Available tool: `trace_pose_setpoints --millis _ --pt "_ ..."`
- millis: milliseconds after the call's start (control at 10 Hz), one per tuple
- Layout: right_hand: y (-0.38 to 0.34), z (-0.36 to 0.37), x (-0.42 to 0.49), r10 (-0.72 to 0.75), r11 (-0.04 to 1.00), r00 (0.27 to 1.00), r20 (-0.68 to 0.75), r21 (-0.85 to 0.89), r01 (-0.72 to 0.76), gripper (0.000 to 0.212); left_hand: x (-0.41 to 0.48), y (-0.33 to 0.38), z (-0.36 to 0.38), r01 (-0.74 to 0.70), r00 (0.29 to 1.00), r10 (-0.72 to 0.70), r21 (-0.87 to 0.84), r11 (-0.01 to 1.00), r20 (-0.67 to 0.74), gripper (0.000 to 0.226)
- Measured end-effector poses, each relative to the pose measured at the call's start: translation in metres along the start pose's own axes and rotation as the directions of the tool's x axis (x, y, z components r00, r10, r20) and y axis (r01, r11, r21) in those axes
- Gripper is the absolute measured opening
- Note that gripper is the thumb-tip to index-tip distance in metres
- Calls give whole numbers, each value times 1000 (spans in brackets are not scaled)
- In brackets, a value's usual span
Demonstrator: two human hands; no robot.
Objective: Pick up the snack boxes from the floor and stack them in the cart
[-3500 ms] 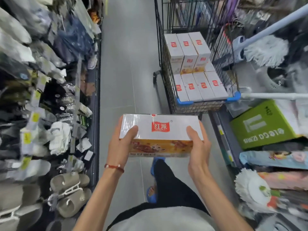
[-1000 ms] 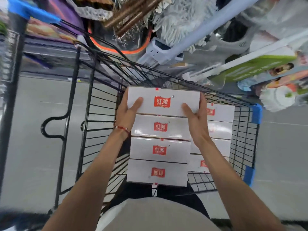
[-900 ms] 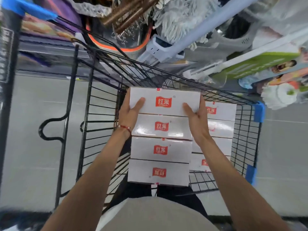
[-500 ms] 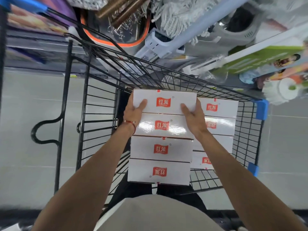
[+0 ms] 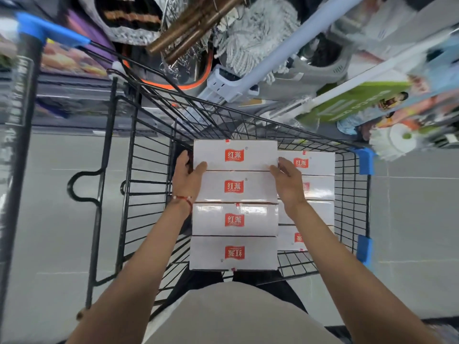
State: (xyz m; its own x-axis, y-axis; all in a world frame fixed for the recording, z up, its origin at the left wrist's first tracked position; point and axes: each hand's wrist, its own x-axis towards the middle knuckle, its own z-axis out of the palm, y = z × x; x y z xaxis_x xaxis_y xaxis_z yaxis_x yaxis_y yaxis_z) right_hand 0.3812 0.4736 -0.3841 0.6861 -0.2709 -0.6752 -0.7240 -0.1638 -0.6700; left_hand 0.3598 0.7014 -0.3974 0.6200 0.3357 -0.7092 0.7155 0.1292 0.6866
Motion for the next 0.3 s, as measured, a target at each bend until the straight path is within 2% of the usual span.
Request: trace_pose_setpoints --millis 100,300 --pt "-10 -5 -18 -57 996 996 -69 66 62 37 -18 14 -3 -105 994 105 -15 994 20 55" --pt "-32 -17 -55 -231 954 969 -82 178 242 24 -46 55 1 -322 936 321 -21 947 146 46"
